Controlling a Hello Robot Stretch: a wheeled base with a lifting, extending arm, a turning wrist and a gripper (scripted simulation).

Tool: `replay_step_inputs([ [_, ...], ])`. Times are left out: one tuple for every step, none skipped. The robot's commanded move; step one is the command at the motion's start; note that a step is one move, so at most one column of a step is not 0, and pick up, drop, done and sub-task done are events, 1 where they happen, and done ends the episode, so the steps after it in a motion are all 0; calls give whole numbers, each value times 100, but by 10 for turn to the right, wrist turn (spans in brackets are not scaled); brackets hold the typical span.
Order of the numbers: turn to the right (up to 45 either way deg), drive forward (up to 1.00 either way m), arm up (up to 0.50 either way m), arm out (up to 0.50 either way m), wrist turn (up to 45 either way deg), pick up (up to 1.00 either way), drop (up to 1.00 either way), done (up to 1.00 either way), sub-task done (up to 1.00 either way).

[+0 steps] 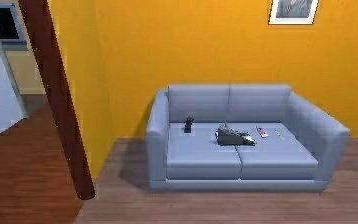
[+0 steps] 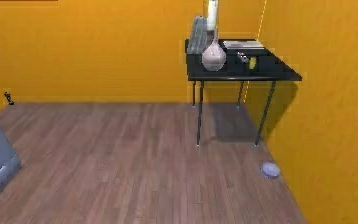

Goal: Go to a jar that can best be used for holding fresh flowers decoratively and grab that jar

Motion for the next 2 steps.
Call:
replay_step_inputs([
  [450, 0, 0, 0, 0, 0, 0, 0, 0],
  [390, 0, 0, 0, 0, 0, 0, 0, 0],
])
